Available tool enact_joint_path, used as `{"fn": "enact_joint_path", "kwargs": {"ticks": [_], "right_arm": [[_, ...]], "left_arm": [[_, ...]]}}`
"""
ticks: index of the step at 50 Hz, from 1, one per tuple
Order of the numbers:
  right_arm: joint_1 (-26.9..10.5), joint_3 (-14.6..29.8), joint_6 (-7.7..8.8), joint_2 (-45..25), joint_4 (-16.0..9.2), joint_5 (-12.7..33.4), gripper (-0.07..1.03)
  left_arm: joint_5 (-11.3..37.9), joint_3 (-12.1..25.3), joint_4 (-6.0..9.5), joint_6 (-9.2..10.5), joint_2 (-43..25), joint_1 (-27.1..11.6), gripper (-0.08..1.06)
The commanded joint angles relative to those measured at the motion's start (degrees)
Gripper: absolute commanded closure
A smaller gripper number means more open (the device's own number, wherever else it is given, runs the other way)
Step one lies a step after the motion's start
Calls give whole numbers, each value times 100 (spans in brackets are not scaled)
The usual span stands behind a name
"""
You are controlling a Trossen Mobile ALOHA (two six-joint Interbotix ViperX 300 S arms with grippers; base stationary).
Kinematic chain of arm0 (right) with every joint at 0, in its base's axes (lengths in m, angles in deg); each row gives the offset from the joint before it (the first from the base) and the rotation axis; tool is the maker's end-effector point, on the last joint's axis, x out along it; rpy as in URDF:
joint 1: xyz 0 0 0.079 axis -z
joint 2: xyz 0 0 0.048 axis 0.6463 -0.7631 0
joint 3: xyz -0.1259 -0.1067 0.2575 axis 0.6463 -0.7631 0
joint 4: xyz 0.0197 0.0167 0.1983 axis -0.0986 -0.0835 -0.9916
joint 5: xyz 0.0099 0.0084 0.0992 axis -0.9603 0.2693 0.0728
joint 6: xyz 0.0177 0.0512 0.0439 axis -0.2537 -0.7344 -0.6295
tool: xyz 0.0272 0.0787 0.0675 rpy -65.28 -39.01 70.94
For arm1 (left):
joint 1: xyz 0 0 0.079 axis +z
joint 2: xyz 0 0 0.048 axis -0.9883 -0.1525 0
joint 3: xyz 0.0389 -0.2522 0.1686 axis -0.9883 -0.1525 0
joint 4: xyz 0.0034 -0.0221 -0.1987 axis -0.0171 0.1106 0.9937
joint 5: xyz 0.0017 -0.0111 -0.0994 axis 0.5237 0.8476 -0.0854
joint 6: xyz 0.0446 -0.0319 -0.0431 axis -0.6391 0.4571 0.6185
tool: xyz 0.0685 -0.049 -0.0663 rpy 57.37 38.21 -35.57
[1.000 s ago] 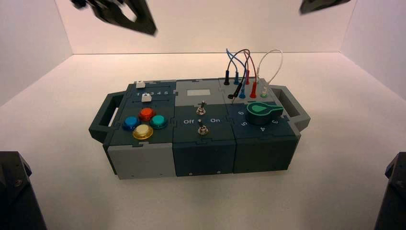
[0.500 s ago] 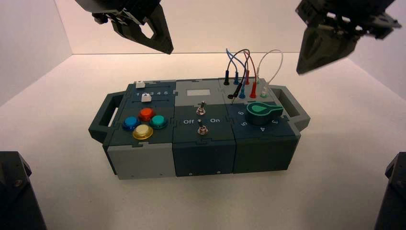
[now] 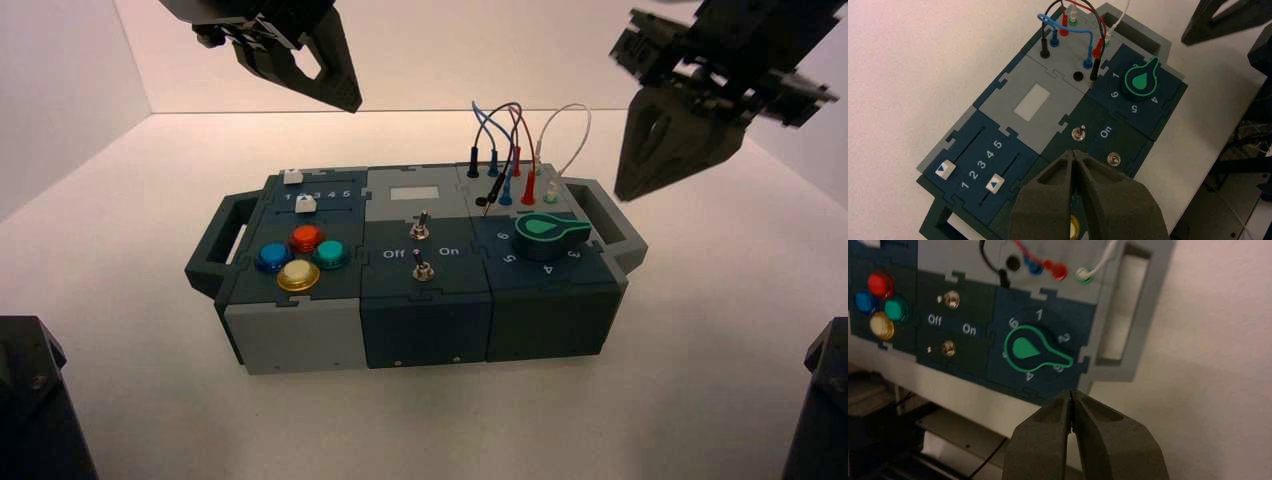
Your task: Turn the knob to position 6.
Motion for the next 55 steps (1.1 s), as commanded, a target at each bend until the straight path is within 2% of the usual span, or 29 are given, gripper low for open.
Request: {"fn": "enact_joint_path", "kwargs": {"ticks": [1,21,55], "right_arm": [[-123,70,-18,-211,-123,-97,99],[-141,62,26,-914,-123,-483,99],[-149,255,35,-1397,-220,-791,99]], "left_arm": [[0,185,-18,-18,18,-9,100],[9,193,-18,-79,-35,-9,100],[62,220,-18,-79,-53,-9,101]]}}
